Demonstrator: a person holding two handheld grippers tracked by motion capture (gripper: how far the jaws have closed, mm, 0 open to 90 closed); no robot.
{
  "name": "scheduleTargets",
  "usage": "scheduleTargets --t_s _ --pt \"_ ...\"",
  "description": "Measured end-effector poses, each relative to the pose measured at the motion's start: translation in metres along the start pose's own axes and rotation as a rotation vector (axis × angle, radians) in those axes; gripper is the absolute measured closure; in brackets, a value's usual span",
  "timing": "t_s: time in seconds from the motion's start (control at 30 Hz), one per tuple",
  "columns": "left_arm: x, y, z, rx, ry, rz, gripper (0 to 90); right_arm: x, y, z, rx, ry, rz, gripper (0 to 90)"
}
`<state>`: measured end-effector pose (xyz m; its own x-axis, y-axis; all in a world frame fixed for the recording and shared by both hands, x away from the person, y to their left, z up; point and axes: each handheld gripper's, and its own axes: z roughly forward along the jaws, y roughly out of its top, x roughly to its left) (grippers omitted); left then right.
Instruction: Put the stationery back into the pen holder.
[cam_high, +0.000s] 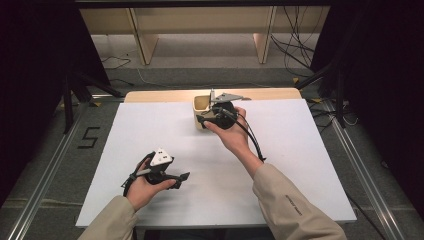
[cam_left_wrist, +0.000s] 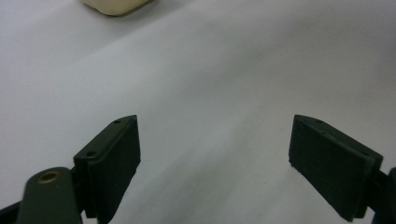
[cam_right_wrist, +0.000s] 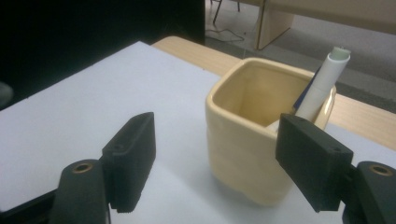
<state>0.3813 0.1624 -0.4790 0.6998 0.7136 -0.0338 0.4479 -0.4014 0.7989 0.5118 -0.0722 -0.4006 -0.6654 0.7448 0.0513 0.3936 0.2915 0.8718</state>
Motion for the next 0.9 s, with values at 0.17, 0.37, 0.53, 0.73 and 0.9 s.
scheduleTargets --t_s 0.17,0.37,0.53,0.73,0.9 --pt "0.0 0.0 0.0 0.002 -0.001 -0.002 16.3 0.0 -0.007 -0.009 0.016 0.008 -0.004 27.1" --pt "0.0 -0.001 0.0 0.001 -0.002 -0.004 16.3 0.0 -0.016 -0.021 0.03 0.015 -0.014 25.0" --pt "0.0 -0.001 0.0 0.001 -0.002 -0.004 16.4 -0.001 -0.022 -0.031 0.043 0.018 -0.011 23.1" --pt "0.0 -0.001 0.001 0.0 -0.002 -0.006 16.4 -0.002 -0.034 -0.04 0.065 0.019 0.001 22.1" --pt "-0.001 -0.001 0.001 0.004 -0.002 -0.005 16.4 -0.004 -0.045 -0.048 0.081 0.02 -0.003 21.8"
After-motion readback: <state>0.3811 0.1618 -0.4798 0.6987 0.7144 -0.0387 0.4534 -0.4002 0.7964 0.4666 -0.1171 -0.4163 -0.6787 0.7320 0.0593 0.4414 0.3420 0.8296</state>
